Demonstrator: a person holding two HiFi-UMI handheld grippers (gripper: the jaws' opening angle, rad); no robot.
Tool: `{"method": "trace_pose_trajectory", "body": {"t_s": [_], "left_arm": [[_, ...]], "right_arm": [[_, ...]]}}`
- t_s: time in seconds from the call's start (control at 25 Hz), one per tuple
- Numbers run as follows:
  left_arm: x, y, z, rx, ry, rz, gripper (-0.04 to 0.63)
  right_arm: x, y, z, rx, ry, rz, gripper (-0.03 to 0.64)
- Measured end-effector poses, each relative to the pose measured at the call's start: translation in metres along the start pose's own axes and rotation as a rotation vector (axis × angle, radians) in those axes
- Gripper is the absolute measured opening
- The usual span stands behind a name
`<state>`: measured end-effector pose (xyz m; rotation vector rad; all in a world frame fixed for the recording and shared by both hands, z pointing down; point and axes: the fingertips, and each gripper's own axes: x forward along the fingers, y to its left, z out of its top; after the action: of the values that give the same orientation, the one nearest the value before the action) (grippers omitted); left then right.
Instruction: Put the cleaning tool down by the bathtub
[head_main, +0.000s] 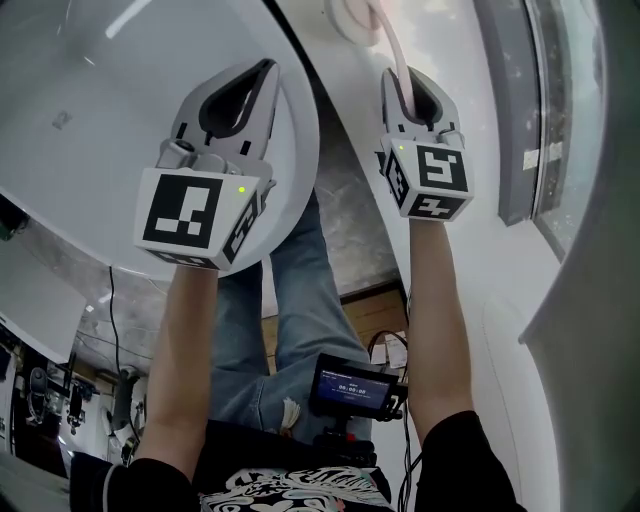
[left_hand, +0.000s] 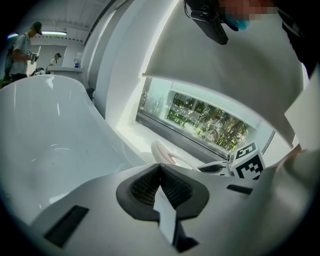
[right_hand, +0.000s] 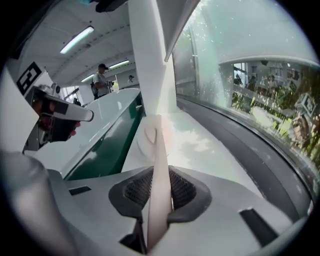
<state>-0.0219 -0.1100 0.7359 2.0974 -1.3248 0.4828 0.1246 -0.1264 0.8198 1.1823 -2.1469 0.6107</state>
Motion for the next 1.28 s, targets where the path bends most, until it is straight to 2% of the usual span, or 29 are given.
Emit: {"method": "trace_pose_trajectory", "body": {"t_s": [0.16,0.28,0.64,1.28], "left_arm": [[0.002,-0.002,-0.002,-0.014,-0.003,-0.005,0.015],[0.003,-0.001,-0.002,-0.015,0.002,-0.005,0.015],[0.003,0.003,0.0,-0.027,0.002,-0.005,0.015],[-0.013,0.007,0.008,0.0,-0.015,-0.017,0.015]], "right_arm": [[0.003,-0.008,-0.002,-0.101,0.013,-0.077,0.097],[0.008,-0.008,-0.008,-0.125,0.037,-0.088,0.097],[0.012,-0.007,-0.02,-0.101,0.09,-0.096,0.097],[-0.006,0.001,-0.007,-0.036,0.074,-0.094,0.098]]}}
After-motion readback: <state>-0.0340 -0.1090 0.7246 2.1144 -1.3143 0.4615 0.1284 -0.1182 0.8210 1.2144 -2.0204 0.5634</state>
